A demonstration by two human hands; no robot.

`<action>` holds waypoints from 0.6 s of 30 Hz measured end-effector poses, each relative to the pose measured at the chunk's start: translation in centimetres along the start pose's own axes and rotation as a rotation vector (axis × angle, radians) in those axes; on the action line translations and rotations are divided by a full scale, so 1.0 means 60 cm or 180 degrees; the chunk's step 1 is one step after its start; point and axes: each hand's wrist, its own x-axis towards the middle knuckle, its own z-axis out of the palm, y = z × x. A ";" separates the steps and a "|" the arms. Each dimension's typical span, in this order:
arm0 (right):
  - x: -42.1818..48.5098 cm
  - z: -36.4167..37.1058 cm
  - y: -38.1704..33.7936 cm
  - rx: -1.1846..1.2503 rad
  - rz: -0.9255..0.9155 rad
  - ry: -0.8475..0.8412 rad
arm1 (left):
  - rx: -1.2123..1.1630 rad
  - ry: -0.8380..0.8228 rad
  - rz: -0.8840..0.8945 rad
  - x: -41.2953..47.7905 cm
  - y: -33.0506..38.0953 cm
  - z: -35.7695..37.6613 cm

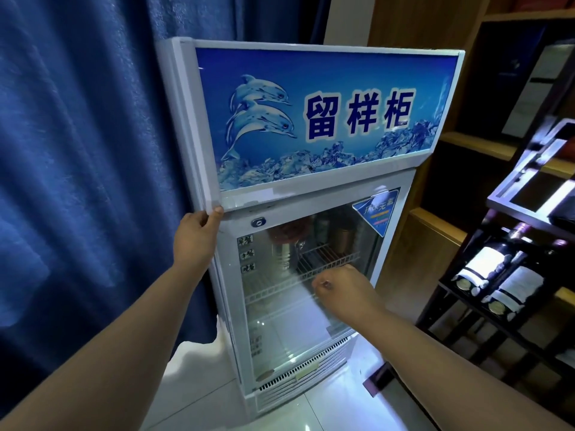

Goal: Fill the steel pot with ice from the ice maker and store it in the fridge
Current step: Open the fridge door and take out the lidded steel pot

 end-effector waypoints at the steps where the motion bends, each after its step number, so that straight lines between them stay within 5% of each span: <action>1: 0.004 0.000 0.001 0.0021 -0.0003 -0.0006 | -0.0020 0.0019 -0.0040 -0.001 0.000 -0.001; 11: 0.021 -0.017 -0.012 0.0080 -0.0172 0.0193 | -0.0800 0.0253 -0.0479 -0.032 0.002 0.004; 18: 0.016 -0.026 -0.007 0.0422 -0.0036 0.0534 | -0.1183 -0.0132 -0.0271 -0.089 0.002 0.009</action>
